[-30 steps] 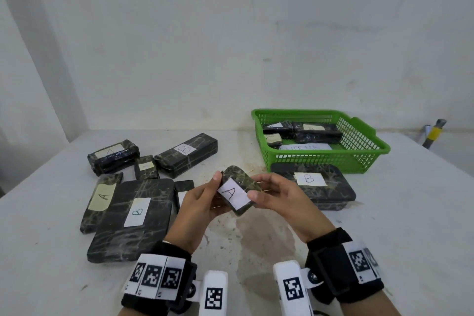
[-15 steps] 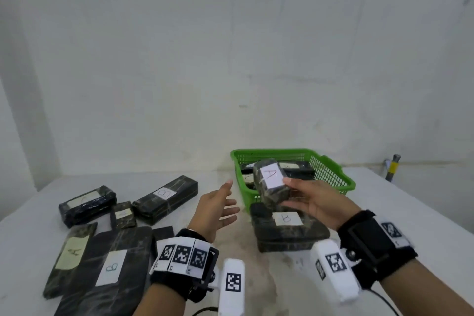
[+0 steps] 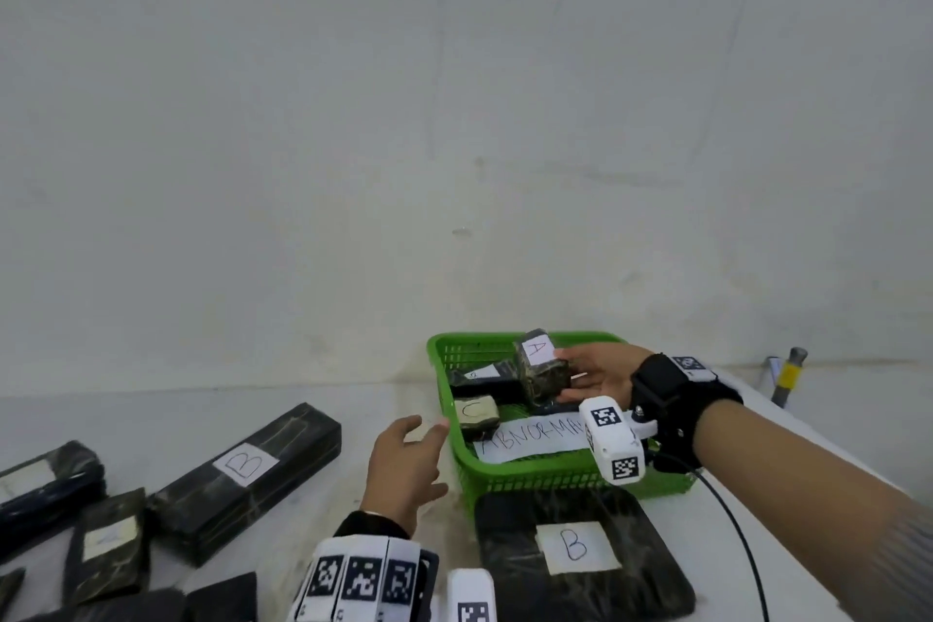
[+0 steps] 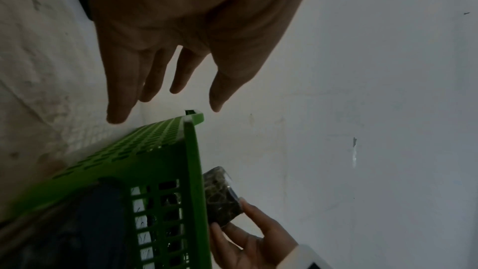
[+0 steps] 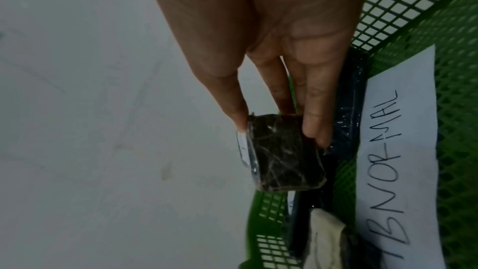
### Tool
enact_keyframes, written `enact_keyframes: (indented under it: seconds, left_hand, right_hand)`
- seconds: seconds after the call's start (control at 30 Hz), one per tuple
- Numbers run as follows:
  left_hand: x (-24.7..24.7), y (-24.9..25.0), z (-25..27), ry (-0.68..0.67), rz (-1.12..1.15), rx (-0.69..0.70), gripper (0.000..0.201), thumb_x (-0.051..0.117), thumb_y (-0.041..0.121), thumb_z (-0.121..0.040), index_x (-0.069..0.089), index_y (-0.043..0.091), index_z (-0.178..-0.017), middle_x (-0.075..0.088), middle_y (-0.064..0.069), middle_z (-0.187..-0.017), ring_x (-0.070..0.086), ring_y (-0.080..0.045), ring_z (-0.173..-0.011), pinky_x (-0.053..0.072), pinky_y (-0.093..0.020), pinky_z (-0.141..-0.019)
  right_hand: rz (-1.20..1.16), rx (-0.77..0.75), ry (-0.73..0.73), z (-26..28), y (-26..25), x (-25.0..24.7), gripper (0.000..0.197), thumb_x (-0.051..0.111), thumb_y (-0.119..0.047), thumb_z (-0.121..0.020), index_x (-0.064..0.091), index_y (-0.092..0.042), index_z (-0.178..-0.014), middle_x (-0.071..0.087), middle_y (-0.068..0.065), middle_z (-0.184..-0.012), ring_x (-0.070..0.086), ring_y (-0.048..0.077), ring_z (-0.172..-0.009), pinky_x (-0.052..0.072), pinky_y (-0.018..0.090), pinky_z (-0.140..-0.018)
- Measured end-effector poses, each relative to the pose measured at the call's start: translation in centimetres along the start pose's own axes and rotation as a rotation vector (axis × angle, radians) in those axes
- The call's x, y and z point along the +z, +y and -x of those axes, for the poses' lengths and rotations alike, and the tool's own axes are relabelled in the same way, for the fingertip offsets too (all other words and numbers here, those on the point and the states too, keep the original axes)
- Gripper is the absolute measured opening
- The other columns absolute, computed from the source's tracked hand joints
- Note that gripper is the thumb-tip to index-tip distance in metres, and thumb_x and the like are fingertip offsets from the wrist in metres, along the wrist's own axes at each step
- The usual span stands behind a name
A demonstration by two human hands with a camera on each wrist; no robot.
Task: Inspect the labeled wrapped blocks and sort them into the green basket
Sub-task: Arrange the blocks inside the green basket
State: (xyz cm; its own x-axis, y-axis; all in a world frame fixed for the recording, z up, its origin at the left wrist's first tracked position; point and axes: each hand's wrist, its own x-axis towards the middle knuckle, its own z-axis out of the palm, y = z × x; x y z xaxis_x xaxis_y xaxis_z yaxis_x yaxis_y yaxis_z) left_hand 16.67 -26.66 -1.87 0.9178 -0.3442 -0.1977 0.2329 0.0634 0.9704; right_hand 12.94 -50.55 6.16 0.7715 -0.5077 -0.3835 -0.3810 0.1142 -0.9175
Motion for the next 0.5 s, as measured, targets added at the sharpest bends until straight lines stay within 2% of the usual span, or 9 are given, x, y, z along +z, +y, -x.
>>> enact_keyframes:
  seconds: [0.03, 0.1, 0.17, 0.2, 0.27, 0.33, 0.4, 0.43, 0.5]
  left_hand:
    - [0.0, -0.2, -0.3, -0.018, 0.005, -0.013, 0.051, 0.063, 0.025, -0.095, 0.046, 0.01, -0.141, 0.052, -0.015, -0.116, 0.057, -0.037, -0.101, 0.055, -0.041, -0.078]
    - [0.1, -0.5, -0.6, -0.055, 0.002, -0.034, 0.049, 0.063, 0.026, -0.095, 0.047, 0.012, -0.14, 0.051, -0.015, -0.121, 0.057, -0.037, -0.104, 0.057, -0.04, -0.077]
    - [0.2, -0.6, -1.0, -0.077, 0.012, -0.043, 0.047, 0.063, 0.024, -0.095, 0.049, 0.014, -0.139, 0.052, -0.015, -0.122, 0.056, -0.037, -0.104, 0.058, -0.037, -0.074]
    - [0.3, -0.7, -1.3, -0.087, 0.016, -0.045, 0.045, 0.063, 0.022, -0.095, 0.049, 0.014, -0.138, 0.053, -0.016, -0.121, 0.057, -0.036, -0.103, 0.058, -0.037, -0.073]
    - [0.3, -0.9, -1.9, -0.116, 0.025, -0.031, 0.041, 0.061, 0.016, -0.096, 0.05, 0.014, -0.136, 0.057, -0.02, -0.121, 0.057, -0.034, -0.096, 0.058, -0.037, -0.072]
    - [0.2, -0.9, -2.1, -0.144, 0.041, -0.008, 0.036, 0.059, 0.01, -0.096, 0.052, 0.015, -0.132, 0.062, -0.023, -0.117, 0.058, -0.032, -0.087, 0.059, -0.036, -0.069]
    - [0.1, -1.0, -2.2, -0.17, 0.063, 0.003, 0.033, 0.058, 0.008, -0.096, 0.053, 0.018, -0.127, 0.066, -0.021, -0.112, 0.061, -0.03, -0.082, 0.059, -0.035, -0.066]
    - [0.1, -1.0, -2.3, -0.179, 0.072, 0.007, 0.032, 0.058, 0.007, -0.096, 0.053, 0.019, -0.126, 0.067, -0.02, -0.109, 0.063, -0.03, -0.08, 0.059, -0.034, -0.065]
    - [0.0, -1.0, -2.3, -0.193, 0.08, 0.012, 0.032, 0.058, 0.007, -0.097, 0.053, 0.02, -0.125, 0.068, -0.019, -0.108, 0.066, -0.029, -0.079, 0.06, -0.034, -0.065]
  right_hand:
    - [0.042, 0.048, -0.014, -0.9, 0.1, 0.3, 0.01, 0.059, -0.008, -0.096, 0.056, 0.002, -0.095, 0.057, 0.018, -0.105, 0.06, 0.036, -0.089, 0.058, 0.034, -0.051]
    - [0.118, 0.142, -0.05, -2.2, 0.6, 0.9, 0.02, 0.055, -0.013, -0.099, 0.054, -0.003, -0.082, 0.055, 0.014, -0.101, 0.058, 0.043, -0.096, 0.059, 0.028, -0.06]
    - [0.227, 0.171, -0.041, -3.0, 1.1, 1.3, 0.023, 0.055, -0.017, -0.099, 0.054, -0.006, -0.079, 0.057, 0.01, -0.081, 0.055, 0.029, -0.071, 0.053, 0.024, -0.049]
    - [0.275, 0.178, -0.02, -3.5, 1.5, 1.5, 0.023, 0.055, -0.019, -0.099, 0.055, -0.006, -0.08, 0.058, 0.008, -0.077, 0.053, 0.022, -0.066, 0.05, 0.024, -0.048]
    - [0.363, 0.191, 0.015, -4.5, 2.1, 1.5, 0.024, 0.054, -0.021, -0.1, 0.056, -0.006, -0.081, 0.059, 0.005, -0.076, 0.052, 0.018, -0.065, 0.047, 0.023, -0.052]
    - [0.413, 0.23, 0.022, -5.4, 2.5, 1.3, 0.026, 0.056, -0.024, -0.099, 0.056, -0.007, -0.078, 0.06, 0.003, -0.069, 0.049, 0.016, -0.064, 0.039, 0.021, -0.059]
    - [0.437, 0.261, 0.035, -6.1, 2.7, 1.3, 0.027, 0.06, -0.026, -0.097, 0.055, -0.009, -0.077, 0.06, 0.003, -0.065, 0.049, 0.018, -0.065, 0.032, 0.021, -0.062]
    - [0.455, 0.262, 0.038, -6.7, 2.8, 1.1, 0.026, 0.061, -0.027, -0.096, 0.055, -0.009, -0.077, 0.059, 0.005, -0.07, 0.051, 0.02, -0.069, 0.036, 0.022, -0.067]
    - [0.489, 0.255, 0.043, -7.0, 2.7, 1.1, 0.023, 0.062, -0.025, -0.095, 0.056, -0.008, -0.08, 0.062, 0.008, -0.086, 0.057, 0.027, -0.089, 0.045, 0.03, -0.096]
